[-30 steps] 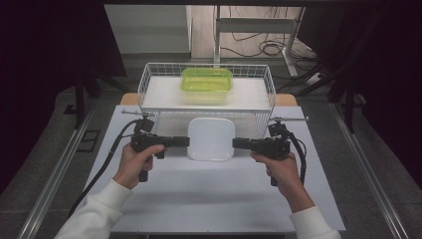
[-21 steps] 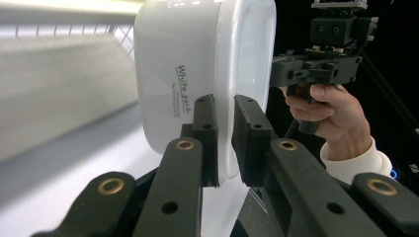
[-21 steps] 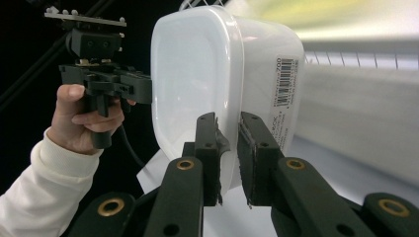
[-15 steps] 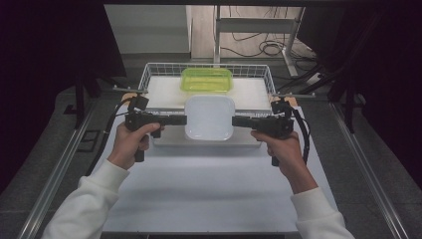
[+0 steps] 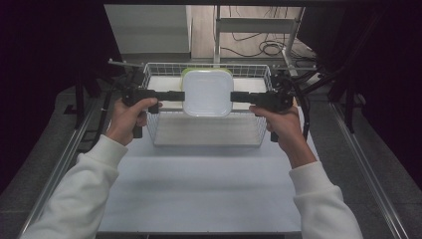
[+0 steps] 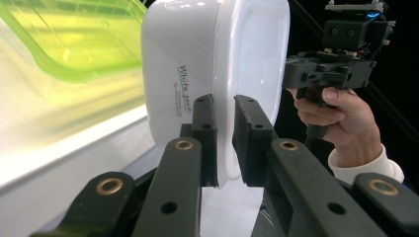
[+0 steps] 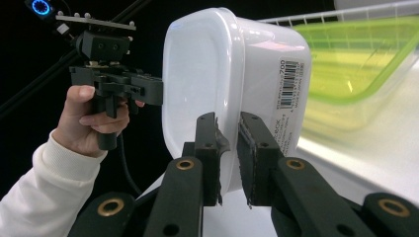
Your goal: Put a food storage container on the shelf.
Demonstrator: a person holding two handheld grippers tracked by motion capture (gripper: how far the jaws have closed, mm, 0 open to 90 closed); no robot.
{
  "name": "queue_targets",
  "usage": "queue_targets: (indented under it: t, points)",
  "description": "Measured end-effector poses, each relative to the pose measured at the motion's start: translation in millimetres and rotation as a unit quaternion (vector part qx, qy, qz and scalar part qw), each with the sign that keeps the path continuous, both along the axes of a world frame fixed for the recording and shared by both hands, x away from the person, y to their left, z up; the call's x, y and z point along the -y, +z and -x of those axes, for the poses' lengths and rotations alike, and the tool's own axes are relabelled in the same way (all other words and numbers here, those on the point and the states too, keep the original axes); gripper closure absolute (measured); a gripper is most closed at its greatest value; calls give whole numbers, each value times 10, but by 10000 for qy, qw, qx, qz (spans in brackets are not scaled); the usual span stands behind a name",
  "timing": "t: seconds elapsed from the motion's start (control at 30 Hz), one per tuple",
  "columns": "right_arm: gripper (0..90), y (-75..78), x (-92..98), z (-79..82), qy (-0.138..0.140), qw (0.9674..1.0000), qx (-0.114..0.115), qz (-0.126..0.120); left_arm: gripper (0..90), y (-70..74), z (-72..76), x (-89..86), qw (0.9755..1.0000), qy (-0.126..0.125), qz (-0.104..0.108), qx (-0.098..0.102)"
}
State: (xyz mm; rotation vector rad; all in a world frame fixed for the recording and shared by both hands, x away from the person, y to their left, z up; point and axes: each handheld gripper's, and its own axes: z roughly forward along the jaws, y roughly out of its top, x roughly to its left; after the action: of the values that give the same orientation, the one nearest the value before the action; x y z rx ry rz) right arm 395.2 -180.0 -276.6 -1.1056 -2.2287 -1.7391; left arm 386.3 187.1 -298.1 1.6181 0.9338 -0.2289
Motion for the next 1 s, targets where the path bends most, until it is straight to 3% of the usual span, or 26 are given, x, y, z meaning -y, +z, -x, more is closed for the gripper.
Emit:
queue_targets:
  t: [0.47, 0.77, 1.0]
  points:
    - [788, 165, -66, -369, 19, 9999, -19, -140, 804, 200, -397, -92, 9999, 17, 77, -69]
    - [787, 197, -106, -572, -17, 9998, -102, -162, 803, 258, -587, -111, 9999, 70, -33, -135]
    - [787, 193, -136, -724, -41, 9996, -226, -180, 802, 239, -703, -132, 9995, 171, 5, -277]
